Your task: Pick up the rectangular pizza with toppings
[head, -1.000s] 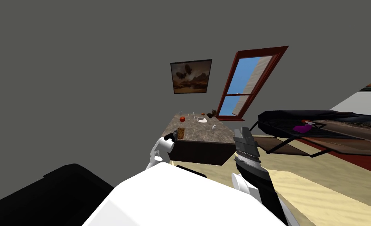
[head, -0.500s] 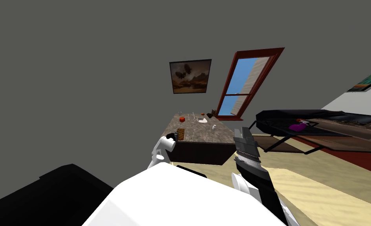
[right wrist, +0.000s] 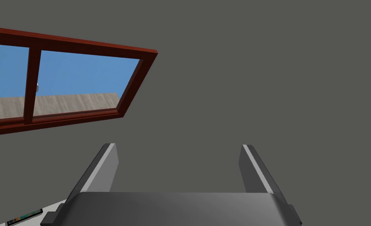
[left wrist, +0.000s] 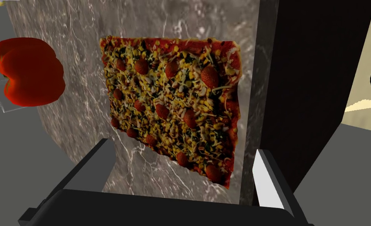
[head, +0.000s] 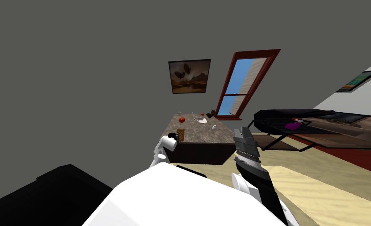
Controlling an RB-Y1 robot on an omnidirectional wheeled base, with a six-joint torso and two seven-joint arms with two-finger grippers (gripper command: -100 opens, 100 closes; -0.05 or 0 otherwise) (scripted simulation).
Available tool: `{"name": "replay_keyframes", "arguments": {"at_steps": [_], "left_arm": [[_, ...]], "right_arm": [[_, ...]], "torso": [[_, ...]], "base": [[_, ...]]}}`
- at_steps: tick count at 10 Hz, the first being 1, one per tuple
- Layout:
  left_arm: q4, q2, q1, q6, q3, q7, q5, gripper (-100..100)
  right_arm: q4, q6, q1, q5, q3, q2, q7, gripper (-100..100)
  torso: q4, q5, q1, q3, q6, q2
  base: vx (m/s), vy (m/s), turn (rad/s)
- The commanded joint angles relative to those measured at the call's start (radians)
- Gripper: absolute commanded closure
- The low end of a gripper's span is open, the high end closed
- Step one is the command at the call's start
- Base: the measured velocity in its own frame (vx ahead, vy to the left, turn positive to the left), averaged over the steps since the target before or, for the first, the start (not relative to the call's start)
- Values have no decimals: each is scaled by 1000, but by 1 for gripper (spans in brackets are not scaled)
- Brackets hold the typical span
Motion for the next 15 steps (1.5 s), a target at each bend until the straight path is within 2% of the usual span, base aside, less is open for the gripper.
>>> {"name": "replay_keyframes", "arguments": {"at_steps": [1, 3, 4, 7, 9, 10, 11, 12, 15], "left_arm": [[-1, -6, -1, 31, -6, 3, -3, -100], [4, -26, -17, 99, -17, 12, -4, -100], [4, -26, -17, 105, -17, 12, -4, -100], [10, -57, -35, 184, -29, 21, -5, -100], [12, -77, -43, 216, -33, 24, -6, -100], [18, -69, -42, 199, -30, 22, -4, -100], [19, -71, -43, 203, -30, 23, -4, 0], [48, -72, -46, 176, -26, 20, -3, -100], [107, -76, -53, 123, -18, 14, -1, -100]], "right_arm": [[0, 0, 0, 0, 0, 0, 0, 0], [0, 0, 0, 0, 0, 0, 0, 0], [0, 0, 0, 0, 0, 0, 0, 0], [0, 0, 0, 0, 0, 0, 0, 0], [0, 0, 0, 0, 0, 0, 0, 0], [0, 0, 0, 0, 0, 0, 0, 0], [0, 0, 0, 0, 0, 0, 0, 0], [0, 0, 0, 0, 0, 0, 0, 0], [0, 0, 0, 0, 0, 0, 0, 0]], "torso": [[0, 0, 0, 0, 0, 0], [0, 0, 0, 0, 0, 0], [0, 0, 1, 0, 0, 0], [0, 0, 0, 0, 0, 0], [0, 0, 0, 0, 0, 0], [0, 0, 0, 0, 0, 0], [0, 0, -1, 0, 0, 1], [0, 0, -2, 1, 0, 1], [0, 0, -2, 0, 0, 1]], "base": [[18, 25, -22], [28, 37, -51], [16, 36, -23], [19, 33, -42], [20, 30, -30], [8, 12, -6], [0, 0, 0], [0, 0, 0], [8, -4, 6]]}}
